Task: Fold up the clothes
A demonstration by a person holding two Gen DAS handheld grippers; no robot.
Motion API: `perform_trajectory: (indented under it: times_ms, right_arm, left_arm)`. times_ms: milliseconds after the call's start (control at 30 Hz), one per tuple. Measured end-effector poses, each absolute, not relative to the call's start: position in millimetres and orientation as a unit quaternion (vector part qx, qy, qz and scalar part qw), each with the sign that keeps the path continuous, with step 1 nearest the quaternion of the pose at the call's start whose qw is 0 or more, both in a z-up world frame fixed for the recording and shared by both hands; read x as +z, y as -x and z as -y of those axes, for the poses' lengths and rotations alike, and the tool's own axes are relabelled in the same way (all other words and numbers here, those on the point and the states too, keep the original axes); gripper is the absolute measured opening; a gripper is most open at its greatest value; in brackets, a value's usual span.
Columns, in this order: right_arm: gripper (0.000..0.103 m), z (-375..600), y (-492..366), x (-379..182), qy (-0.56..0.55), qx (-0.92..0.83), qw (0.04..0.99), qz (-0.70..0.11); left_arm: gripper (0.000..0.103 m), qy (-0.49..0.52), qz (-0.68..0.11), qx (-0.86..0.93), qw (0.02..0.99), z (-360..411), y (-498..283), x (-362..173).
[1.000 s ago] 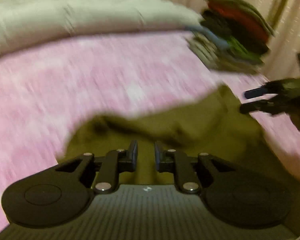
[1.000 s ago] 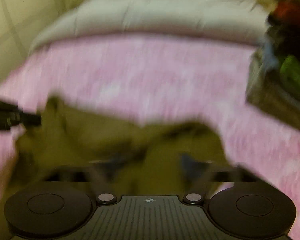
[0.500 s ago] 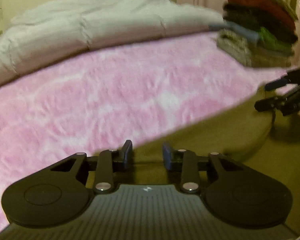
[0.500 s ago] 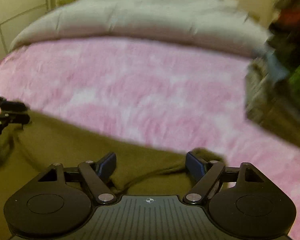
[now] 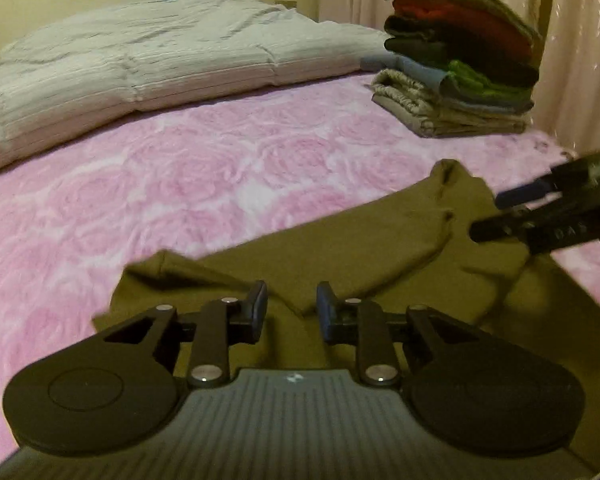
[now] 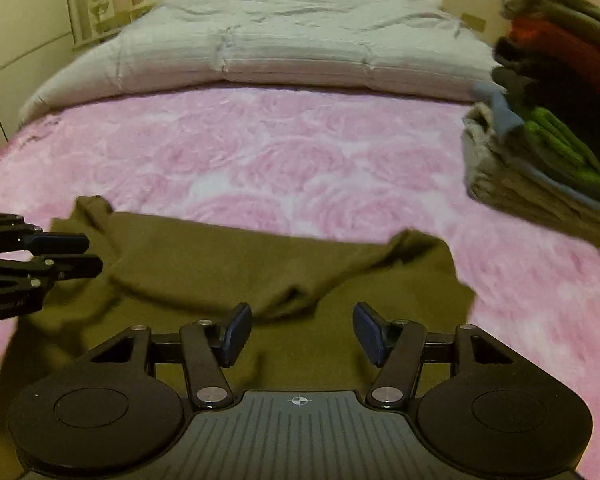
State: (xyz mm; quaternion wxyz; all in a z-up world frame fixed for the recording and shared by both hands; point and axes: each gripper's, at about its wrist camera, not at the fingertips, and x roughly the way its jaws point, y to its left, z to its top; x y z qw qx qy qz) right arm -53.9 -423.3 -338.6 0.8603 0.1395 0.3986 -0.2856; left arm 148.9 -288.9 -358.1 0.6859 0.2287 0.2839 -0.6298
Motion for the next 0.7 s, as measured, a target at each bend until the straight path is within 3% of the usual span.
perform_trajectory:
  times_ms: [200, 400, 600, 700]
  right_arm:
    - [0.060, 361, 135, -358, -0.142, -0.294, 0.810, -0.487]
    - [0.060, 289, 234, -345, -0.169, -0.277, 0.792, -0.518]
    - [0.060, 261, 273, -323, -0.200, -0.253, 0.748, -0.580]
    - [0.060, 266, 274, -289, -0.224, -0.252, 0.737, -0.586]
  left_arm:
    - [0.021, -0.246, -0.355, -0.621, 0.654, 206, -95, -369]
    - [0.020, -0.270, -0.426, -0.545, 0.670, 94, -33, -360]
    - [0.020, -0.283, -0.507, -0.440, 0.685, 45, 0, -316]
    - [0.020, -0.253, -0.511, -0.417, 0.708, 38, 6, -266]
